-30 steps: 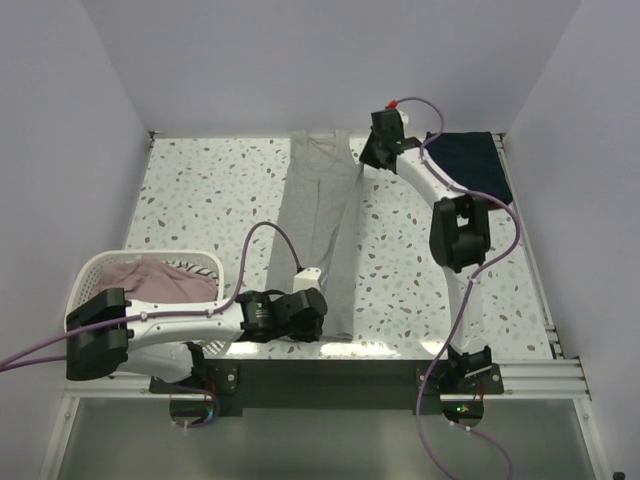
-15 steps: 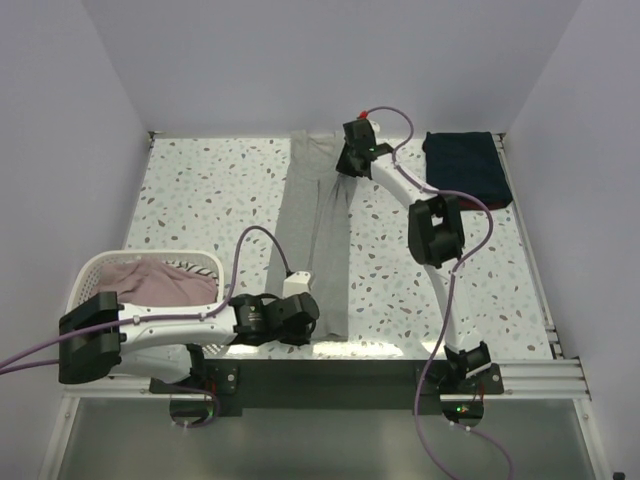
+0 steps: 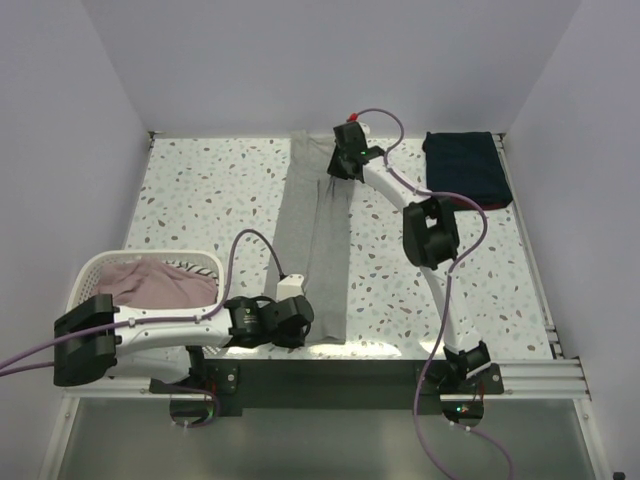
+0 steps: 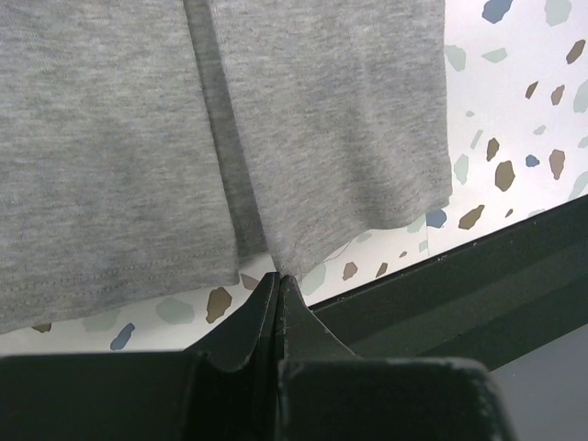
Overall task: Fold and stack the tank tops
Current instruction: Fold the tank top
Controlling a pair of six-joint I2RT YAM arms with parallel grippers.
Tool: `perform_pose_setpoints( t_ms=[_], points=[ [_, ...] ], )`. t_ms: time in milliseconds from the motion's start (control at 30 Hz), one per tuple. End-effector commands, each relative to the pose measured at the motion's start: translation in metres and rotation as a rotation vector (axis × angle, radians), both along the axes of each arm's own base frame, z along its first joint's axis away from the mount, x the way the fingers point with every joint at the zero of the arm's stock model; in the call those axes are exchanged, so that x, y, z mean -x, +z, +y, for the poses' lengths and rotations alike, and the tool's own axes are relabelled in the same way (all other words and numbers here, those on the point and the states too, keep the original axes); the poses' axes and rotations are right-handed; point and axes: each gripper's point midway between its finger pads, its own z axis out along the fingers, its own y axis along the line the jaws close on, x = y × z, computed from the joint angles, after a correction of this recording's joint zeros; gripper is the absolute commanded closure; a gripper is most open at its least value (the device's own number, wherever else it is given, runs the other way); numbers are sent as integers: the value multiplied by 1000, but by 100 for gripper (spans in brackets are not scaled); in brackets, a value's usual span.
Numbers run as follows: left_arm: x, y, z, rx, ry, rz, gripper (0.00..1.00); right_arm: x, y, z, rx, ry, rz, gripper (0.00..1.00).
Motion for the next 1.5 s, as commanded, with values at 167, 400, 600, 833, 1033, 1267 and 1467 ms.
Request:
perform_pose_setpoints(
  t_ms=[167,400,600,833,1033,1267,1467],
  points=[
    [4,2,6,8,18,12,100,-12,18,14,-20,2,-70,100],
    [7,0,10,-9,18,17,100,-13,19,17,-35,6,-80,100],
    [13,-3,12,-24,14,23,100,-14,21,17,-43,-2,-90,100],
    [12,-5,17,-47,37,24,100,-16,23,22,-65,11,-95,100],
    [12,-8,20,-63,50,28,100,-15,12,26,-74,28,-77,100],
    [1,18,21,-65,58,-37,57,-14,22,32,-81,72,-93,64],
    [-17,70,4,-19,39,-136,58,-14,58,16,-57,68,-139,51]
  ],
)
